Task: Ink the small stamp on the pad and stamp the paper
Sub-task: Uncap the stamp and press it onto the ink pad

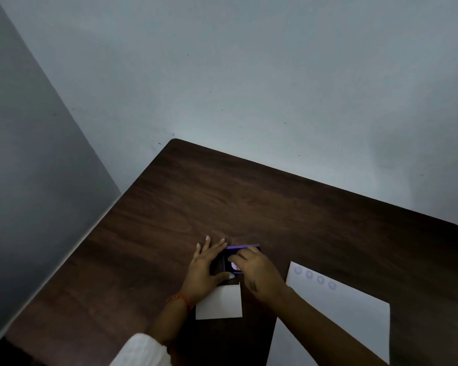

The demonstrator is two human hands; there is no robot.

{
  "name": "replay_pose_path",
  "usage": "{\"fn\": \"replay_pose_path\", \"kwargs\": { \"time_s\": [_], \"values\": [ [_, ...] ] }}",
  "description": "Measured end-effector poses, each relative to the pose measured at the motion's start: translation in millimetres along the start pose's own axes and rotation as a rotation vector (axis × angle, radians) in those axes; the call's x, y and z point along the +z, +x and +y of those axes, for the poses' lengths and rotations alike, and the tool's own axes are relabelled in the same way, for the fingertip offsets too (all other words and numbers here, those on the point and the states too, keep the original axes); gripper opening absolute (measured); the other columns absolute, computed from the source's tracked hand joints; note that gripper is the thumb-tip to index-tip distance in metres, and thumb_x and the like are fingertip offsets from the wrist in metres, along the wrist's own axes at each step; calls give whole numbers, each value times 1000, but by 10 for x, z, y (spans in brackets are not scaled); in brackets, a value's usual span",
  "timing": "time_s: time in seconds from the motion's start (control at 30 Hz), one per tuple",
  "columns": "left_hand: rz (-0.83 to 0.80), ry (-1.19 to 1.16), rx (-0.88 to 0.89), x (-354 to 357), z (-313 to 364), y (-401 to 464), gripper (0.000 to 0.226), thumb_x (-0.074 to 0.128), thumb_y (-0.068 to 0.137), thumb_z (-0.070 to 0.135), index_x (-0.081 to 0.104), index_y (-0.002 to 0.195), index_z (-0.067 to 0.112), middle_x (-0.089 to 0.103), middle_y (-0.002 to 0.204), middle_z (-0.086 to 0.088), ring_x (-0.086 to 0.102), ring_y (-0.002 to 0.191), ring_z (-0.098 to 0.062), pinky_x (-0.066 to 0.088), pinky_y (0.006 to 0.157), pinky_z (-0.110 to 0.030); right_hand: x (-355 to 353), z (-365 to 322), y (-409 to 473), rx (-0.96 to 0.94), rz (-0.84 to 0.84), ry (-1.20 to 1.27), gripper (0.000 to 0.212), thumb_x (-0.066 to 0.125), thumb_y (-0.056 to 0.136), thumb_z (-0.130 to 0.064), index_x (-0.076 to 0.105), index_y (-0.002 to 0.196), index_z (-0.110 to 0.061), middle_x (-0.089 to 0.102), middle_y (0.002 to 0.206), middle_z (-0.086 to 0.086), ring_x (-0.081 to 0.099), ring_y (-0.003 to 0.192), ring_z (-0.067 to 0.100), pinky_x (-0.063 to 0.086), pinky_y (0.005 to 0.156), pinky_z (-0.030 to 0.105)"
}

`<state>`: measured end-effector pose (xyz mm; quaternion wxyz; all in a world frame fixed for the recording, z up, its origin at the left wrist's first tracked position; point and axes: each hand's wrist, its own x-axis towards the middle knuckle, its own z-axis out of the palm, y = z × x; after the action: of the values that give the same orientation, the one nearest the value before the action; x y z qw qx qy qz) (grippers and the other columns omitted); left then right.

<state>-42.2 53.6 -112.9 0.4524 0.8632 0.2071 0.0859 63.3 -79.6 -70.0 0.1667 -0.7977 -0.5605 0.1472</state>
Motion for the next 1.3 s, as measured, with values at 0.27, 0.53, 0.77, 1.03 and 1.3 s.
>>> {"fn": "replay_pose_path", "kwargs": {
  "time_s": [0.27, 0.53, 0.77, 1.03, 1.3],
  "values": [
    [21, -8, 2, 14, 11, 4, 75, 76, 71, 25, 40, 136, 23, 37, 147, 6, 3, 140, -10, -4, 118, -34, -3, -1, 61, -25, -115, -178, 35, 53, 88, -10, 50, 122, -4, 55, 129, 18, 46, 122, 31, 41, 102, 39],
    [27, -3, 1, 27, -6, 15, 75, 76, 71, 24, 39, 136, 24, 30, 139, 20, 3, 140, -10, -5, 117, -33, -13, 145, 107, -242, -142, -325, 47, 69, 74, -8, 53, 118, -3, 60, 122, 19, 54, 115, 32, 46, 98, 38],
    [28, -26, 0, 19, -7, 14, 75, 78, 69, 23, 41, 135, 22, 32, 137, 19, 4, 140, -11, -4, 117, -34, -147, 99, 267, 64, -111, 11, 24, 51, 89, -9, 59, 112, -3, 62, 117, 17, 55, 110, 27, 39, 94, 27],
    [35, -29, 4, 32, -29, 18, 75, 77, 70, 24, 41, 135, 23, 32, 138, 19, 5, 140, -11, -3, 117, -35, -91, 97, 294, -124, -192, -306, 48, 53, 86, -7, 38, 131, -1, 45, 135, 21, 39, 124, 33, 38, 103, 41],
    [35, -20, 7, 59, -57, 14, 74, 75, 71, 26, 39, 136, 23, 33, 141, 18, 5, 141, -11, -3, 118, -34, -180, 53, 387, -173, -279, -334, 47, 53, 88, -9, 36, 132, -2, 42, 138, 20, 37, 127, 32, 38, 106, 40]
  ]
}}
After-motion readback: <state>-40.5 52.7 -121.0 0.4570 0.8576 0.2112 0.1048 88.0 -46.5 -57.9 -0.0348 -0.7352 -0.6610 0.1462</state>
